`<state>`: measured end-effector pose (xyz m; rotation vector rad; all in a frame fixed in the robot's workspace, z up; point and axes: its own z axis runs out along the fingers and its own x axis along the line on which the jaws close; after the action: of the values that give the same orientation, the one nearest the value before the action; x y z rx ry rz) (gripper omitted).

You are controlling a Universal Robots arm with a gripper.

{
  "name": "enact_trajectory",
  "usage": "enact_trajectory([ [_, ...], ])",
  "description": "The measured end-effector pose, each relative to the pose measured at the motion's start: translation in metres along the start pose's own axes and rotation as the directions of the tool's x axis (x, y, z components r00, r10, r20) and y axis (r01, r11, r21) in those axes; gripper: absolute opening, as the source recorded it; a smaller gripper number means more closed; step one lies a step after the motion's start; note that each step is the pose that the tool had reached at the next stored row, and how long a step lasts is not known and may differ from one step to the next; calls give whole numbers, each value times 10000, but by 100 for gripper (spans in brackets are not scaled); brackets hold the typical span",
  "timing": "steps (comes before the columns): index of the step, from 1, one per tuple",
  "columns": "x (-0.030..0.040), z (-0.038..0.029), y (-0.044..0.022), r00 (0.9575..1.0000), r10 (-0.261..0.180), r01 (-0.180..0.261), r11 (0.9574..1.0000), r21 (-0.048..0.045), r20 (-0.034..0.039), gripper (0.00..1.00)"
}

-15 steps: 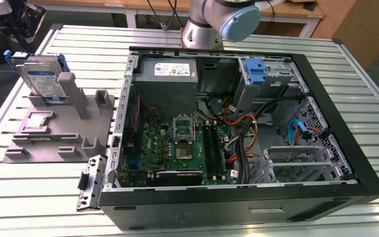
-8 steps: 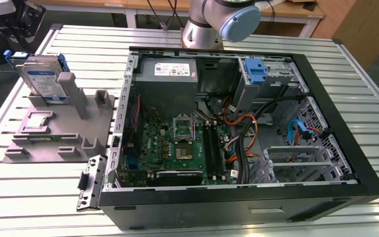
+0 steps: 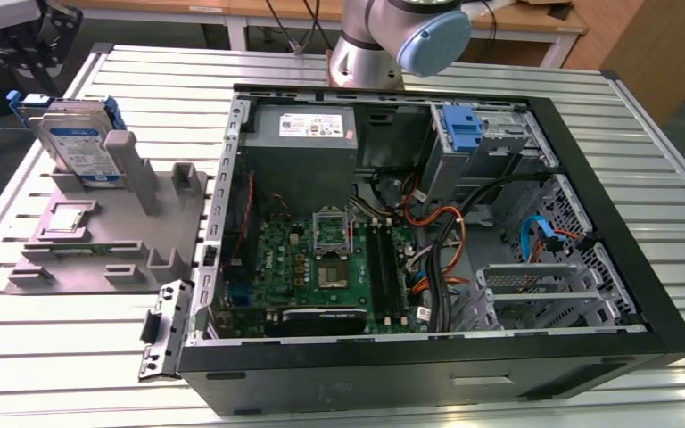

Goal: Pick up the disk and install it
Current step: 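Pick up the disk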

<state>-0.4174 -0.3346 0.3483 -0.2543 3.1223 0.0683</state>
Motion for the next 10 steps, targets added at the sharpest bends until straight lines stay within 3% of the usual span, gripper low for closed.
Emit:
enact_trajectory([
  [5, 0, 0, 0, 9975, -708, 708, 9975, -9, -31, 10],
  [10, 0, 1, 0, 9903, -1387, 1387, 9903, -21, -59, 10],
])
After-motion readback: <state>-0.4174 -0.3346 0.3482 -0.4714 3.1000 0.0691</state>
